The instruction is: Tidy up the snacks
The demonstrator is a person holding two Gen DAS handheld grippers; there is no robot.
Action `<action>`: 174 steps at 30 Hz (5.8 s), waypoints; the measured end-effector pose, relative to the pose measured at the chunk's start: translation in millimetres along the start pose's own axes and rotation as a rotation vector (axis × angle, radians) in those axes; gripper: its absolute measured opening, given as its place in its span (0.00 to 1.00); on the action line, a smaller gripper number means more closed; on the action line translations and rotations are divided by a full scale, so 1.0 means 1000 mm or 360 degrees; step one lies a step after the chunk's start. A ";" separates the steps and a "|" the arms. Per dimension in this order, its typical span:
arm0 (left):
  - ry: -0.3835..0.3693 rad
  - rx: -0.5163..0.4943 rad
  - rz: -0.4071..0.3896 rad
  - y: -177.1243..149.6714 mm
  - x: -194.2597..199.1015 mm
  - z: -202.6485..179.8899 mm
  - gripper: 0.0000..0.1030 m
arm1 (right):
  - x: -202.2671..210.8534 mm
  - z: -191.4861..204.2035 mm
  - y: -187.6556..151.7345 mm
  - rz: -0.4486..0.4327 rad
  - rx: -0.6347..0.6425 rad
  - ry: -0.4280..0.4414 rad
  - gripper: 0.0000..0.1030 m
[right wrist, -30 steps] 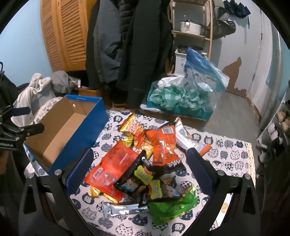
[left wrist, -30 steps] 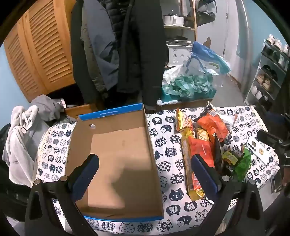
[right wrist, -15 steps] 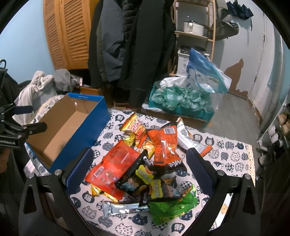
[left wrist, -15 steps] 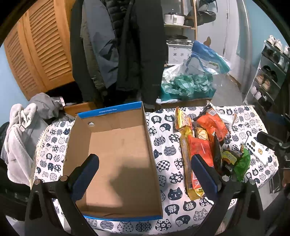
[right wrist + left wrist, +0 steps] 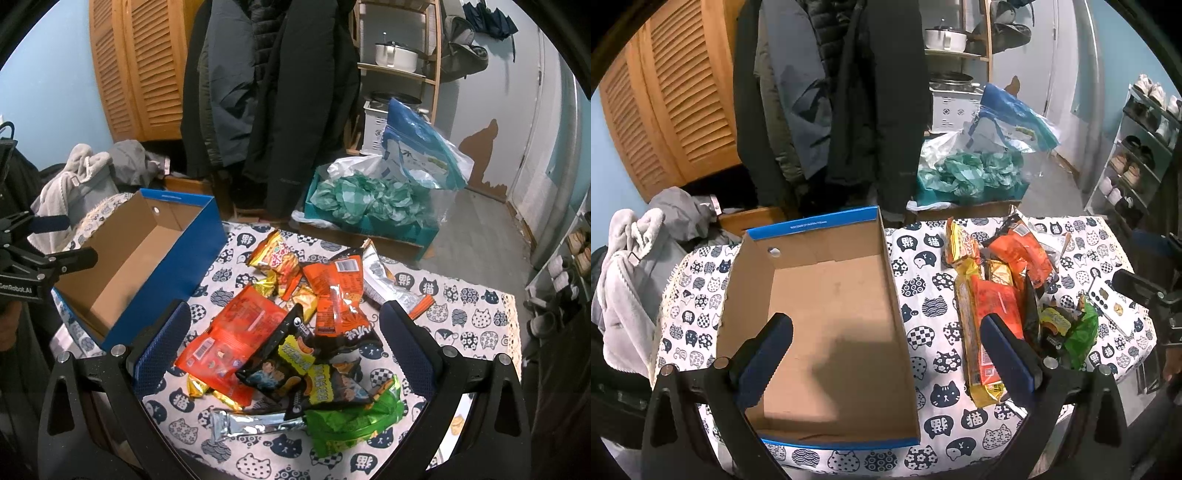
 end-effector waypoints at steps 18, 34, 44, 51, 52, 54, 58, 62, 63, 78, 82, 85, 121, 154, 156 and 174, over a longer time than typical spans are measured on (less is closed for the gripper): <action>-0.0016 -0.0003 0.0008 -0.002 -0.001 -0.006 0.99 | -0.001 0.000 -0.002 0.0008 -0.0009 -0.0003 0.97; -0.0021 -0.0002 0.0018 -0.004 -0.002 -0.004 0.99 | -0.002 -0.001 -0.004 0.0018 -0.0004 0.0000 0.97; -0.0020 -0.0002 0.0029 -0.005 -0.004 -0.003 0.99 | -0.003 -0.002 -0.006 0.0031 -0.0004 0.0001 0.97; -0.0022 0.0001 0.0038 -0.006 -0.006 -0.004 0.99 | -0.003 -0.002 -0.006 0.0033 -0.0007 0.0001 0.97; -0.0023 0.0001 0.0038 -0.006 -0.007 -0.005 0.99 | -0.003 -0.003 -0.005 0.0034 -0.0007 0.0000 0.97; -0.0025 0.0002 0.0041 -0.006 -0.007 -0.005 0.99 | -0.003 -0.003 -0.006 0.0035 -0.0004 -0.0002 0.97; -0.0034 -0.0010 0.0068 -0.006 -0.017 -0.009 0.99 | -0.004 -0.011 -0.004 0.0048 -0.0012 -0.0021 0.97; -0.0069 -0.0026 0.0129 -0.007 -0.030 -0.018 0.99 | -0.009 -0.021 -0.007 0.0088 -0.0031 -0.0063 0.97; -0.0080 -0.0026 0.0149 -0.008 -0.034 -0.020 0.99 | -0.011 -0.023 -0.007 0.0100 -0.0038 -0.0070 0.97; -0.0140 -0.0021 0.0404 -0.014 -0.107 -0.060 0.99 | -0.056 -0.074 -0.057 0.0434 -0.0161 -0.0291 0.97; -0.0143 -0.0013 0.0438 -0.013 -0.120 -0.066 0.99 | -0.074 -0.090 -0.083 0.0606 -0.0234 -0.0373 0.97; -0.0142 -0.0001 0.0458 -0.012 -0.130 -0.068 0.99 | -0.087 -0.097 -0.100 0.0721 -0.0298 -0.0369 0.97; -0.0050 -0.0089 0.0742 -0.043 -0.215 -0.102 0.99 | -0.147 -0.126 -0.190 0.1145 -0.0731 -0.0227 0.97; -0.0300 0.0016 0.0567 -0.032 -0.164 -0.082 0.29 | -0.102 -0.122 -0.143 0.0887 -0.0437 -0.0309 0.36; -0.0304 -0.0005 0.0532 -0.029 -0.155 -0.084 0.29 | -0.096 -0.106 -0.130 0.0840 -0.0396 -0.0326 0.36; -0.0199 -0.0034 0.0168 0.007 -0.061 -0.039 0.29 | -0.081 -0.042 -0.055 0.0562 -0.0182 -0.0208 0.36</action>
Point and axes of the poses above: each gripper's, at about its wrist camera, not at the fingertips, and x roughly against the way its jaws point, z to its left, y to its top, the point moved 4 cm from there along -x, roughly the way its jaws point, and after that the axes turned 15 degrees about -y, right-handed, at the moved point
